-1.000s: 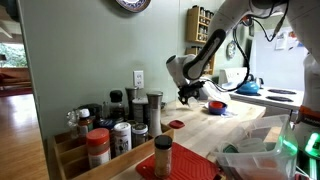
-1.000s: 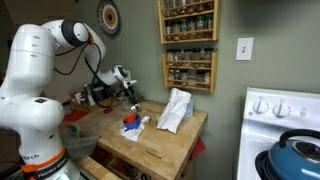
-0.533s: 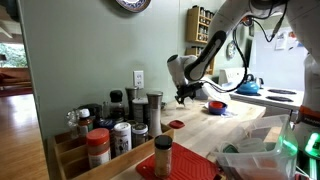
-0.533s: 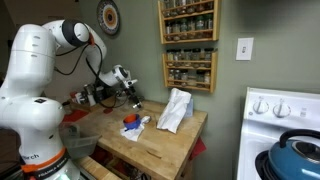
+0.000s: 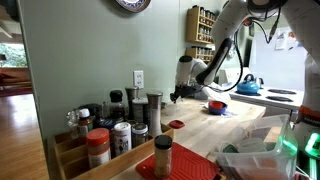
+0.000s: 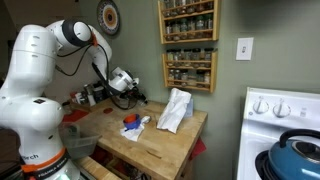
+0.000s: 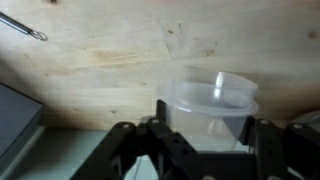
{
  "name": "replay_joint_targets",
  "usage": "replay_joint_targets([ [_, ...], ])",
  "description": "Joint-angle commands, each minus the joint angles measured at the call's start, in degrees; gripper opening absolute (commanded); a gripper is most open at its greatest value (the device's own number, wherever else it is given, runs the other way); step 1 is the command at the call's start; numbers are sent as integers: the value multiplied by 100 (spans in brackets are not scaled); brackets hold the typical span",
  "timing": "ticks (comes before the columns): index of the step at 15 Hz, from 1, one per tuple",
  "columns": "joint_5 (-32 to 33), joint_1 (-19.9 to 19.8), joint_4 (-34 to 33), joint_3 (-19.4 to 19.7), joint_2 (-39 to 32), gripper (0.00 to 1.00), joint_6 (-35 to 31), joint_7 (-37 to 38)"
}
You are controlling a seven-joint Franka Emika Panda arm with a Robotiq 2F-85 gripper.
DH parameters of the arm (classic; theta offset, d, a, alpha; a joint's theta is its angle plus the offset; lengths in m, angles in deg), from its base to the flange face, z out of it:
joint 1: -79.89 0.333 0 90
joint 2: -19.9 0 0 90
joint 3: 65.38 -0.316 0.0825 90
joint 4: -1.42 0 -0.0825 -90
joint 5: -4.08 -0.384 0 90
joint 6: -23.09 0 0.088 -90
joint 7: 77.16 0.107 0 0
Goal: Turn the two small lunch boxes on the table over
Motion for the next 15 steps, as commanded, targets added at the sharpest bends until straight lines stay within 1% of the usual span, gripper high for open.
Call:
replay_joint_targets([
  [1,1433,132,-85,521,-199,37,-1233,877],
  [2,1894,159,-185,671,-258,37,-1568,1169],
  [3,1229,28,-22,390,-97,62,-1090,657],
  [4,1537,34,-55,497,-125,62,-1330,863],
  [5,1667,34,-80,551,-143,62,-1424,933],
  [8,1714,61,-127,567,-171,62,-1449,947],
  [9,1714,76,-137,567,-180,37,-1449,950],
  [12,2563,142,-579,807,-324,37,-1999,1537],
  [15,3568,78,-1139,884,-417,37,-2445,2347],
])
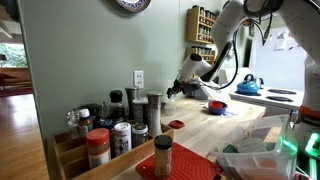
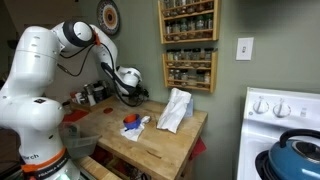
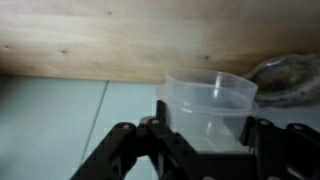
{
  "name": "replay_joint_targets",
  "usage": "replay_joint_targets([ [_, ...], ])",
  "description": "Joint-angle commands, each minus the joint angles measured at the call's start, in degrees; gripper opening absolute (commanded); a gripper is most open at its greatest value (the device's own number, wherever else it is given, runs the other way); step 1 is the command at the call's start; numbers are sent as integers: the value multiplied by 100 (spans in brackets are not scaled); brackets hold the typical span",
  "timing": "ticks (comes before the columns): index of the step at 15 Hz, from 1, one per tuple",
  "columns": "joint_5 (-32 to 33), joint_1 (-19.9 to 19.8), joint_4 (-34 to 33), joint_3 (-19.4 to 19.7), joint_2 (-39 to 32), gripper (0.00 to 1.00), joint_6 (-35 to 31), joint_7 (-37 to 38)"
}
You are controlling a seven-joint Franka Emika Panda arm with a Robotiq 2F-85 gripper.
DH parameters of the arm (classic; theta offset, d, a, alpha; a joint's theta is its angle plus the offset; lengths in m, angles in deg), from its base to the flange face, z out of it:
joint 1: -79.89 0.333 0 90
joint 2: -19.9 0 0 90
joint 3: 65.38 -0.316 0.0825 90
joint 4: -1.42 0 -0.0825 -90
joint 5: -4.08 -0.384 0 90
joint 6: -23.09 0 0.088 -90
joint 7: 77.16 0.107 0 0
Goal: Turn the two small lunch boxes on the table over
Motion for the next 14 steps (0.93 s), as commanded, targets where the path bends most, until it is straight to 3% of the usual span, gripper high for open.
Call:
replay_joint_targets([
  [1,1128,-87,-710,76,-260,37,-550,983],
  [6,2495,-651,-1440,-640,-459,37,-519,2165],
  [14,4659,-2122,-1354,-2392,-679,37,47,3400],
])
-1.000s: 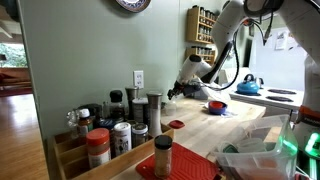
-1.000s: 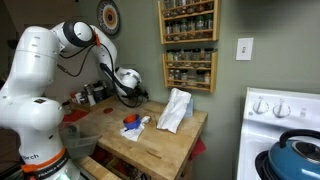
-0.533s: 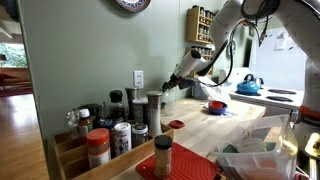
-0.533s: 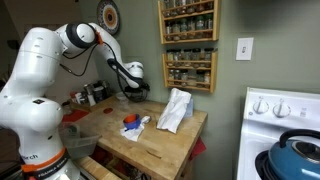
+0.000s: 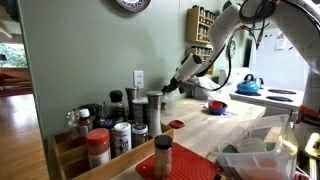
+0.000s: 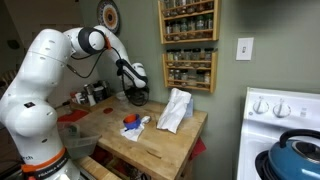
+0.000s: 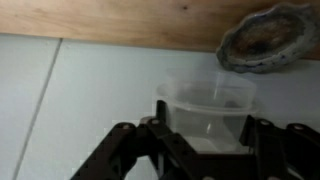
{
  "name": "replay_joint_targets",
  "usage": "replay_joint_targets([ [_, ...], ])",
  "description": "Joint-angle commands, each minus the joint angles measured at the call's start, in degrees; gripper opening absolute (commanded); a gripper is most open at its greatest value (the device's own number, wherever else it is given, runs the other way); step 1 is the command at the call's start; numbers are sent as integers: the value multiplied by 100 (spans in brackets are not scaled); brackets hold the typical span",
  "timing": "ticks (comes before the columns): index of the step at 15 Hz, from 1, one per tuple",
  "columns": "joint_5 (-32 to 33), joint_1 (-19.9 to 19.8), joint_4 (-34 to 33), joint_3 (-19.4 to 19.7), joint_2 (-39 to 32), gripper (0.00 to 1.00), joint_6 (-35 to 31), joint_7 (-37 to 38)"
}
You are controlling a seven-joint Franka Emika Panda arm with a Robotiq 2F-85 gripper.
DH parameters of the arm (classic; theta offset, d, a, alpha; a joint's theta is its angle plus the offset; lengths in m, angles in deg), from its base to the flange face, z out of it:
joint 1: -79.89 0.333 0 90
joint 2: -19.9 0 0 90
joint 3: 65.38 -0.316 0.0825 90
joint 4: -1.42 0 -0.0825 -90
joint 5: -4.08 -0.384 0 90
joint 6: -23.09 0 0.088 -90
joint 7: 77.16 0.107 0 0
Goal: Turn the two small lunch boxes on the table over
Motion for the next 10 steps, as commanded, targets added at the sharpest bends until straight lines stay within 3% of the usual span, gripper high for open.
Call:
replay_joint_targets([
  [1,914,-692,65,-736,-193,37,318,486],
  [6,1879,-1310,264,-1354,-424,37,787,882],
  [7,1517,-1482,293,-1538,-476,37,914,380],
  [9,1523,-1675,370,-1755,-499,37,1092,291],
  [10,1523,-1765,403,-1841,-507,46,1077,203],
])
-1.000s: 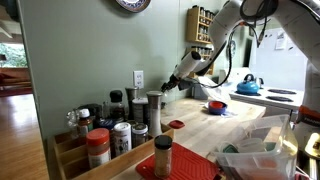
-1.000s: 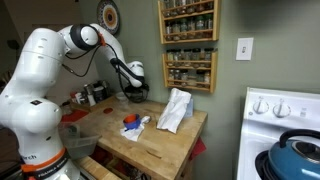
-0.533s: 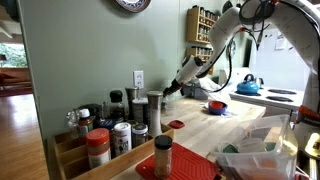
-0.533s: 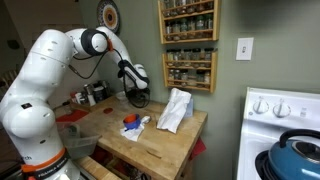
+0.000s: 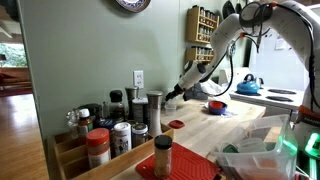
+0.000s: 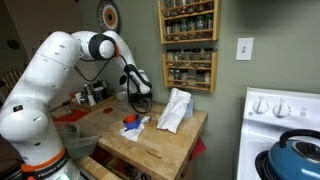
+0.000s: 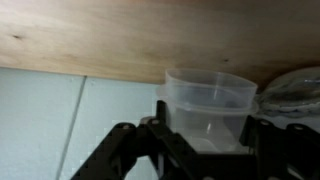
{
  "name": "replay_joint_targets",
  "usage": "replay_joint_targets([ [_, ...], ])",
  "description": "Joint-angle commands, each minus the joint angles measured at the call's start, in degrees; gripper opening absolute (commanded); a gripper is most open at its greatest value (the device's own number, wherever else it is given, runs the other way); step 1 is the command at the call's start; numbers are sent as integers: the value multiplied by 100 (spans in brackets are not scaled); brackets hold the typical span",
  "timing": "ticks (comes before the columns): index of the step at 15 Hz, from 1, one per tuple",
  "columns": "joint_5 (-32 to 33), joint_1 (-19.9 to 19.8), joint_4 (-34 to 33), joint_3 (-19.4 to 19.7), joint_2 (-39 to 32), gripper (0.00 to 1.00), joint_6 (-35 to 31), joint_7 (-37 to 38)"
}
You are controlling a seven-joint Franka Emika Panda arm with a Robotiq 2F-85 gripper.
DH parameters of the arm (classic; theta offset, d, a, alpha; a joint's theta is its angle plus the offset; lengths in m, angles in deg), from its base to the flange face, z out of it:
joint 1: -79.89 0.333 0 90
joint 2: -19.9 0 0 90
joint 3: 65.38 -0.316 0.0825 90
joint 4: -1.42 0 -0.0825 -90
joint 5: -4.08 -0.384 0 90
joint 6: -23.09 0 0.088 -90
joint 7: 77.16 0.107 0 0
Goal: Turn the two small lunch boxes on the table over
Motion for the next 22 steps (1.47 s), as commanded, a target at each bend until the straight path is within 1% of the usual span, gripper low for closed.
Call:
replay_joint_targets([
  [1,0,-477,226,-493,-67,87,197,-373],
  [2,0,-544,280,-532,-27,86,129,-447],
  [3,0,-618,336,-589,1,88,106,-519],
  [5,-1,-750,460,-653,68,99,48,-627],
  [8,-1,-812,659,-566,252,100,-168,-686],
  [12,-196,-684,999,-274,824,100,-641,-705],
  [14,-519,-504,1137,12,1106,100,-890,-702],
  [15,-881,-191,1288,470,1300,100,-1079,-825],
  [16,-1576,-187,1481,630,1389,100,-1211,-1405],
  [17,-1952,-53,1666,861,1502,100,-1293,-1641],
  [18,-2040,500,1770,1491,1616,100,-1556,-1420],
  [19,-2360,782,2040,1874,1679,100,-1630,-1625],
  [20,-2428,1162,2174,2291,1700,100,-1713,-1586],
  [21,-2412,1349,2173,2370,1752,100,-1545,-1471],
  [22,-2158,798,1835,1909,1505,100,-1647,-1487],
])
